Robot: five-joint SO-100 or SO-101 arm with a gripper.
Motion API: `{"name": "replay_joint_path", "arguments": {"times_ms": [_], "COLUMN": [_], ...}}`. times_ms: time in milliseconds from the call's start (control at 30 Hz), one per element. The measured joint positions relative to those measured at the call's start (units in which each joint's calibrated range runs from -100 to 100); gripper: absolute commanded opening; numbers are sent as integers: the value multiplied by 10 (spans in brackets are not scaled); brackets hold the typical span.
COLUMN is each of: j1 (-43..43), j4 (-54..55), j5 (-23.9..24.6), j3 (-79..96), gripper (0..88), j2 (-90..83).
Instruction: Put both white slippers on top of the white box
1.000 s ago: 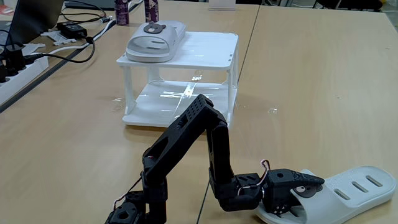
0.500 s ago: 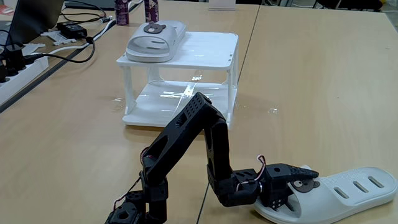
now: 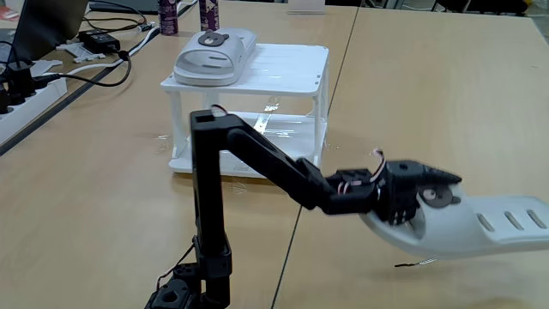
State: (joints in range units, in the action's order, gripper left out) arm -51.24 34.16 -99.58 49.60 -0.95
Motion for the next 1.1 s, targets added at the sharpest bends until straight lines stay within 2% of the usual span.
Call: {"name": "replay_joint_path", "arguments": {"times_ms": [267, 433, 700, 867, 933, 1100], "j1": [0, 0, 0, 1, 22, 139], "j4": [-282, -401, -492, -496, -512, -518], "j5": [0, 0, 0, 0, 0, 0], "j3": [-173, -301, -429, -456, -456, -456], "gripper": [8, 8, 8, 8, 8, 8], "j2": [-147, -192, -257, -289, -298, -298]}}
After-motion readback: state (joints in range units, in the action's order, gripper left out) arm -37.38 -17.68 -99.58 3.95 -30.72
